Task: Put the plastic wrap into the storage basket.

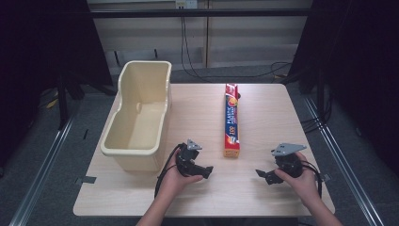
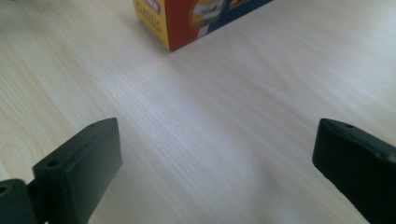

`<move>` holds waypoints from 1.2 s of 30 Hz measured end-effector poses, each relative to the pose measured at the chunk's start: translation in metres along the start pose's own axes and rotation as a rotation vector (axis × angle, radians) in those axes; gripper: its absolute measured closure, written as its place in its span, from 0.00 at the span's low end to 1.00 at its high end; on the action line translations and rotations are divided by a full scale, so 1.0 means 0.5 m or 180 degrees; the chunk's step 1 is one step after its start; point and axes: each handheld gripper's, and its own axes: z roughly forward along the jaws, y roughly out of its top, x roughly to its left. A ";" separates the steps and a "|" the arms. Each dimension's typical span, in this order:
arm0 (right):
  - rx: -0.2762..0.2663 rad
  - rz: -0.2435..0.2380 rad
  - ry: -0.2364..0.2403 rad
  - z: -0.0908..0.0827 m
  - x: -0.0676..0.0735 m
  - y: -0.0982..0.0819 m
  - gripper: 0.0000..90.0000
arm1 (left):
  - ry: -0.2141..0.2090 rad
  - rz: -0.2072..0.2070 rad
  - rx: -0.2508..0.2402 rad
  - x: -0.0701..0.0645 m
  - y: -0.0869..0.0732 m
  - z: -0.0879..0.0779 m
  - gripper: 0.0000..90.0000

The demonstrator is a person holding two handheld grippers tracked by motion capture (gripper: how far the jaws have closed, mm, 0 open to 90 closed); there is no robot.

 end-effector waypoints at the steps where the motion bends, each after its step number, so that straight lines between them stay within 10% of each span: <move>1: -0.0027 -0.0010 0.0018 -0.006 -0.003 -0.001 0.03 | 0.0000 0.0000 0.0000 0.000 0.000 0.000 0.05; 36: -0.0117 0.0127 0.0005 -0.040 -0.028 -0.013 0.03 | -0.0189 -0.0304 0.0058 -0.015 0.198 0.053 0.05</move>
